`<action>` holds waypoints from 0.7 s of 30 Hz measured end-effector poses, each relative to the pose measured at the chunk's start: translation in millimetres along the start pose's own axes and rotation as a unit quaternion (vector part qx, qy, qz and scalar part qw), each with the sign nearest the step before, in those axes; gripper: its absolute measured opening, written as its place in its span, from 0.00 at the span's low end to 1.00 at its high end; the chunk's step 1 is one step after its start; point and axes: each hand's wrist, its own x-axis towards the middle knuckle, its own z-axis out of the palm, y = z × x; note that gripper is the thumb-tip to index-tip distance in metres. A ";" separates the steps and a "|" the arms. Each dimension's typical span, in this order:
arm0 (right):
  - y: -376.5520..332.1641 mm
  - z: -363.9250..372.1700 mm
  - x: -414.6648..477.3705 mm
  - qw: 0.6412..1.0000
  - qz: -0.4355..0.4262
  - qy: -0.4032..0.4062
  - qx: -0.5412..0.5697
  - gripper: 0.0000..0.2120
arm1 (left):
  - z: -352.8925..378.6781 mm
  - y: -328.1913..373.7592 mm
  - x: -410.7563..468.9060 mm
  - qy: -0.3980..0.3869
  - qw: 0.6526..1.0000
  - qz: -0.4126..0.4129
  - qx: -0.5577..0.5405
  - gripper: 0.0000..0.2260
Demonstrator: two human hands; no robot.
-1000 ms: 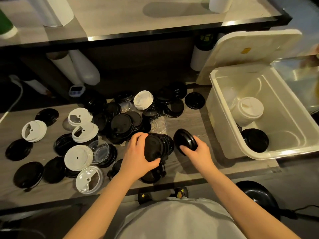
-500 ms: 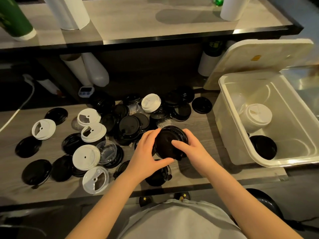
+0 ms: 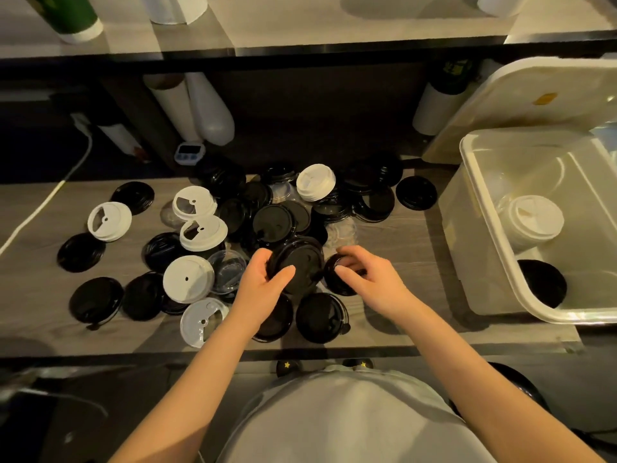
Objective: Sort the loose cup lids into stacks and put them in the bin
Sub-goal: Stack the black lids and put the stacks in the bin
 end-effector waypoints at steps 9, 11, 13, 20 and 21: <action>43.9 59.7 -14.9 0.896 -0.119 -0.170 -0.393 0.39 | -19.2 -30.6 2.8 0.073 0.996 -0.040 0.015 0.08; 50.2 69.9 -15.0 0.875 -0.119 -0.176 -0.435 0.40 | -19.8 -34.6 2.3 0.075 0.996 -0.047 0.015 0.08; 52.5 74.9 -13.9 0.875 -0.122 -0.159 -0.441 0.39 | -20.0 -38.1 2.0 0.072 0.996 -0.059 0.013 0.08; 38.9 59.5 -14.6 0.966 -0.107 0.004 -0.237 0.40 | -21.0 -42.7 3.0 0.060 0.996 -0.070 -0.011 0.08; 32.6 56.5 -14.3 0.977 -0.097 0.030 -0.189 0.40 | -20.9 -42.5 2.9 0.057 0.996 -0.072 -0.016 0.08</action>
